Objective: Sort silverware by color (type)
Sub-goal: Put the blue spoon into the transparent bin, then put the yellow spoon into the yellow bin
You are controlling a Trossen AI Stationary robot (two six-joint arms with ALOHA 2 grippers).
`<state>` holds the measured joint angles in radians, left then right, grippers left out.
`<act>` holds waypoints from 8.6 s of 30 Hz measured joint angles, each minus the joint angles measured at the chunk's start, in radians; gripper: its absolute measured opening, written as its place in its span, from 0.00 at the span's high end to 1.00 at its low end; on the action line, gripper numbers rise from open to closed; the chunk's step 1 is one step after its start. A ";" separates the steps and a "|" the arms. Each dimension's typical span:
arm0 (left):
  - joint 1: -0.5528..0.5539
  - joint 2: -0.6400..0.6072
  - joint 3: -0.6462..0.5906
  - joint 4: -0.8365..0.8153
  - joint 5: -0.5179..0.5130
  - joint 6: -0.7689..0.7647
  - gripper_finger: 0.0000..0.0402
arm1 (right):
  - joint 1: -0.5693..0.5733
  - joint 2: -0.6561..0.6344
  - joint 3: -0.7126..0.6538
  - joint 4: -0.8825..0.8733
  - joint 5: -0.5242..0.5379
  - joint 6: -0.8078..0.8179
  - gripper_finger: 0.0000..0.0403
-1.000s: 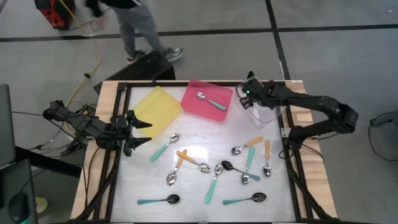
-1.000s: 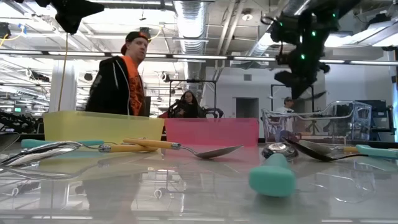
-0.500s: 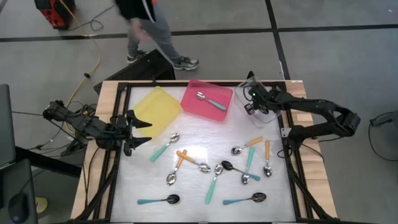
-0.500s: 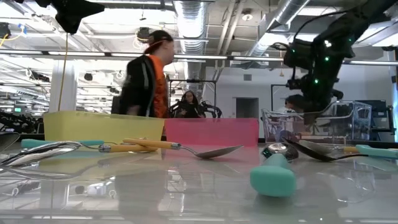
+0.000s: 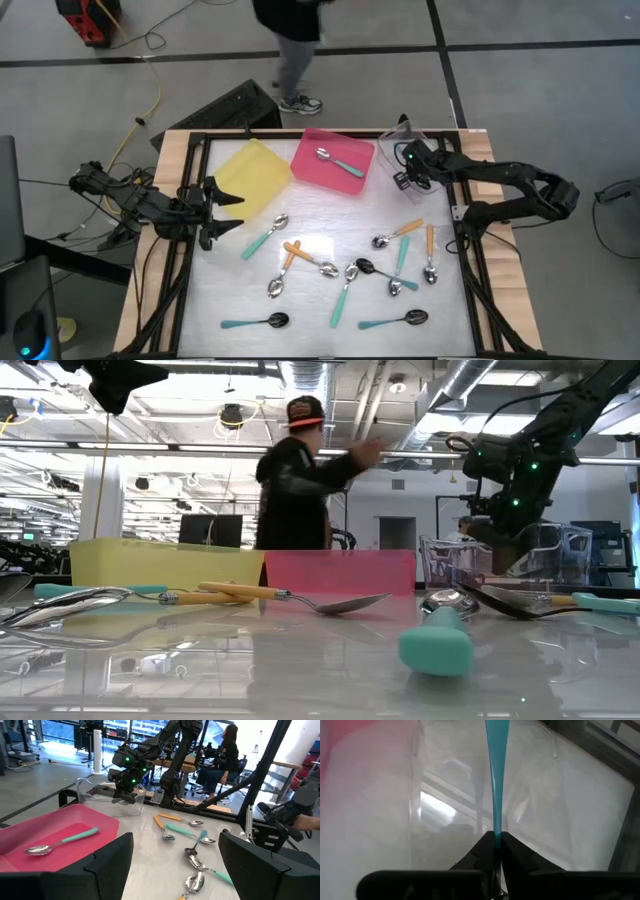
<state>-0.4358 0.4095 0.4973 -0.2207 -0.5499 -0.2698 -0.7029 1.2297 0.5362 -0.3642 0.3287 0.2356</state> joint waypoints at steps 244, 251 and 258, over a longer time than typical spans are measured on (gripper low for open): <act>0.000 0.022 0.000 0.007 -0.010 -0.083 0.30 | 0.663 1.048 1.451 0.139 -0.098 -0.106 0.83; 0.000 0.022 0.000 0.003 -0.010 -0.083 0.30 | 0.589 1.195 1.661 0.146 -0.169 -0.122 0.83; 0.000 0.022 0.000 0.001 -0.010 -0.083 0.30 | 0.554 1.321 1.821 0.186 -0.203 -0.194 0.83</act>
<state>-0.4360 0.4316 0.4973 -0.2195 -0.5597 -0.3531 -0.1488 2.5505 2.3576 -0.1784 0.1253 0.0416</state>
